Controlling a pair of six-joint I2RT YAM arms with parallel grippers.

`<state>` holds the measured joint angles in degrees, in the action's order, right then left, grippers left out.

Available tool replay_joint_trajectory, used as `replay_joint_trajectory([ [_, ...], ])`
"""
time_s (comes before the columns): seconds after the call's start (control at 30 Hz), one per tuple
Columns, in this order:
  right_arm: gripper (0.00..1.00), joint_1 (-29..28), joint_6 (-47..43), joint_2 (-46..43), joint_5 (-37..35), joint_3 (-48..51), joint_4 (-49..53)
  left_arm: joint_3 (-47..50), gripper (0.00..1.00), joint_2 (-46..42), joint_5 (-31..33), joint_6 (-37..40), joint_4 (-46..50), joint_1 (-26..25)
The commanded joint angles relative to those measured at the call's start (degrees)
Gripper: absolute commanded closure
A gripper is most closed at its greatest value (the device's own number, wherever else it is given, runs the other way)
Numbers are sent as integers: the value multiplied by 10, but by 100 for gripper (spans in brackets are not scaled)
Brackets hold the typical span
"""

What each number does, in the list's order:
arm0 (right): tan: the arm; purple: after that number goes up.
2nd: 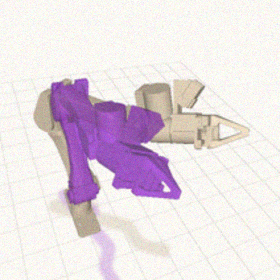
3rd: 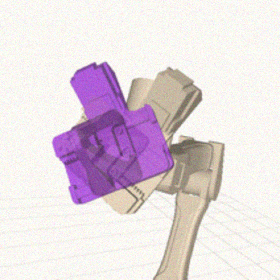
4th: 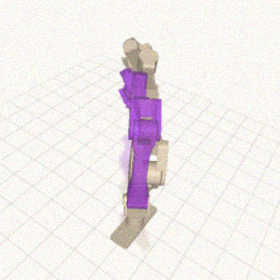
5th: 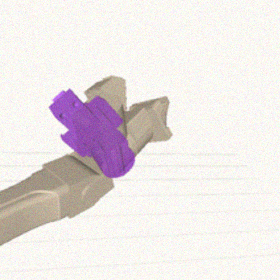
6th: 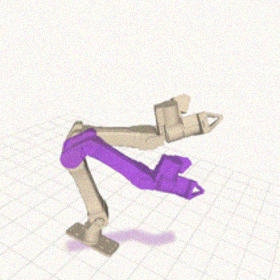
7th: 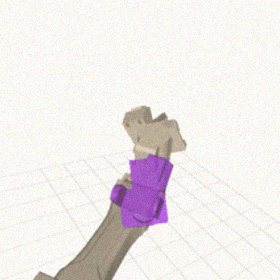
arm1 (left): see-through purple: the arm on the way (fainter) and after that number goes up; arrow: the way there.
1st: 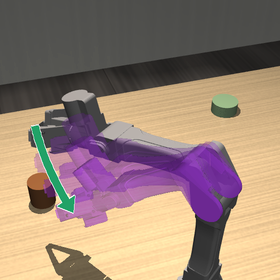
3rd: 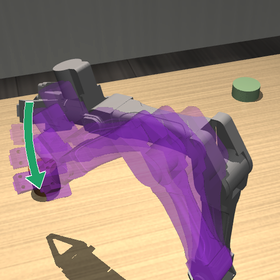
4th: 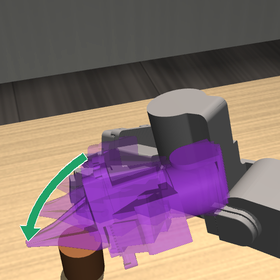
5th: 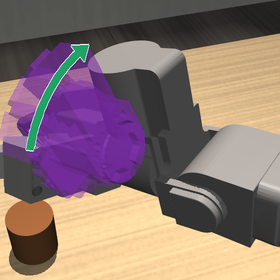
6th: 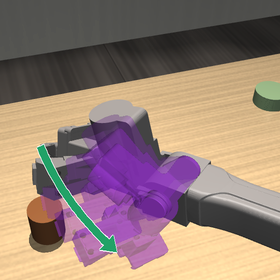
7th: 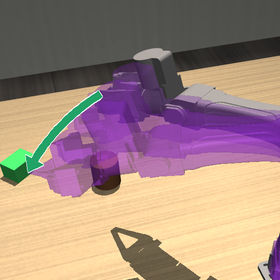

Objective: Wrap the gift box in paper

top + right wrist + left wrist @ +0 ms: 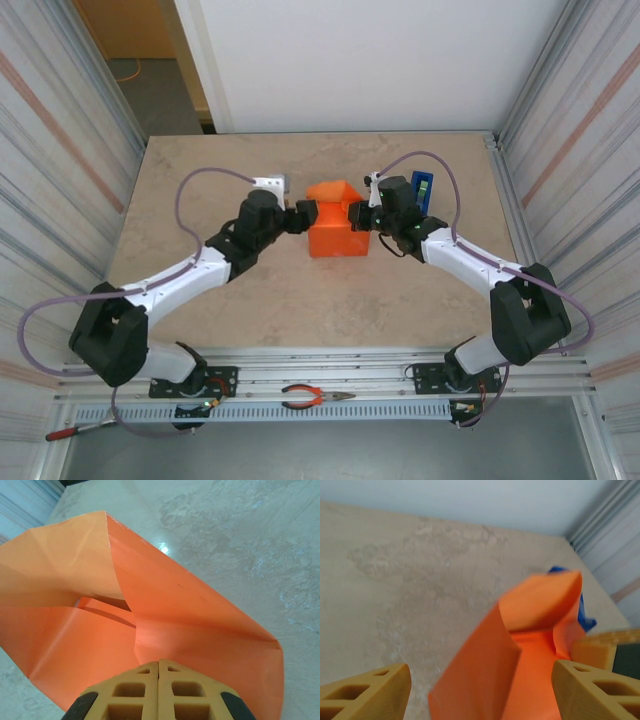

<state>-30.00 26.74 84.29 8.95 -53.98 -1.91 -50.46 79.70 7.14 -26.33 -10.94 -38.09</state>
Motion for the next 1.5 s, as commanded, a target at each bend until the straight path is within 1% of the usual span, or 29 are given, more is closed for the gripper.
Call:
replay_joint_trajectory([
  [0.0, 100, -19, 29, 36, 44, 42, 110, 0, 27, 19, 26, 22, -54, -14],
  [0.13, 100, -19, 32, 37, 48, 44, 109, -16, 32, 52, 40, 30, -62, -22],
  [0.3, 100, -26, 35, 37, 48, 45, 108, -28, 39, 75, 87, 56, -88, -36],
  [0.33, 100, -28, 36, 38, 48, 45, 107, -33, 43, 79, 96, 61, -89, -38],
  [0.37, 100, -30, 37, 38, 49, 46, 107, -37, 49, 83, 103, 66, -91, -41],
  [0.4, 100, -32, 38, 39, 48, 45, 106, -40, 61, 87, 108, 72, -96, -42],
  [0.47, 100, -34, 38, 41, 48, 46, 105, -47, 79, 93, 108, 80, -102, -43],
  [0.5, 100, -36, 39, 43, 48, 46, 104, -51, 82, 96, 110, 85, -102, -44],
  [0.53, 100, -37, 39, 44, 49, 46, 103, -56, 79, 100, 113, 86, -98, -45],
  [0.57, 100, -38, 39, 45, 50, 46, 103, -62, 72, 102, 113, 89, -96, -45],
  [0.6, 100, -39, 39, 45, 50, 46, 103, -65, 61, 104, 113, 92, -95, -46],
  [0.63, 100, -40, 39, 45, 50, 46, 104, -67, 53, 106, 113, 93, -95, -48],
  [0.67, 100, -40, 41, 45, 50, 46, 104, -69, 51, 107, 114, 96, -96, -49],
  [0.7, 100, -40, 40, 44, 49, 46, 105, -71, 62, 110, 113, 100, -96, -49],
  [0.77, 100, -40, 41, 45, 48, 46, 107, -81, 91, 115, 112, 104, -88, -49],
  [0.8, 100, -40, 41, 45, 48, 45, 108, -84, 95, 116, 112, 107, -86, -49],
  [0.83, 100, -40, 40, 46, 45, 44, 111, -86, 96, 114, 109, 109, -85, -49],
  [0.87, 100, -40, 42, 46, 45, 42, 113, -87, 94, 108, 109, 112, -83, -49],
  [0.9, 100, -40, 43, 47, 44, 41, 115, -86, 85, 99, 109, 114, -83, -50],
  [0.93, 100, -40, 44, 47, 43, 40, 116, -84, 72, 89, 109, 114, -82, -48],
  [0.97, 100, -39, 45, 47, 43, 39, 117, -84, 55, 77, 107, 113, -80, -47],
  [1.0, 100, -40, 45, 48, 42, 39, 118, -83, 47, 65, 104, 110, -78, -44],
  [1.07, 100, -40, 45, 49, 41, 36, 121, -77, 42, 36, 102, 95, -71, -35],
  [1.13, 100, -39, 45, 50, 41, 35, 123, -70, 42, 12, 105, 68, -53, -20],
  [1.2, 100, -40, 46, 51, 41, 32, 125, -68, 46, -8, 99, 34, -22, 3],
  [1.27, 100, -39, 46, 51, 41, 29, 128, -62, 59, -21, 89, 7, 6, 27],
  [1.37, 100, -39, 43, 54, 42, 26, 131, -44, 75, -27, 77, -12, 18, 58],
  [1.47, 100, -39, 42, 57, 43, 23, 134, -45, 83, -12, 40, -26, 33, 82],
])
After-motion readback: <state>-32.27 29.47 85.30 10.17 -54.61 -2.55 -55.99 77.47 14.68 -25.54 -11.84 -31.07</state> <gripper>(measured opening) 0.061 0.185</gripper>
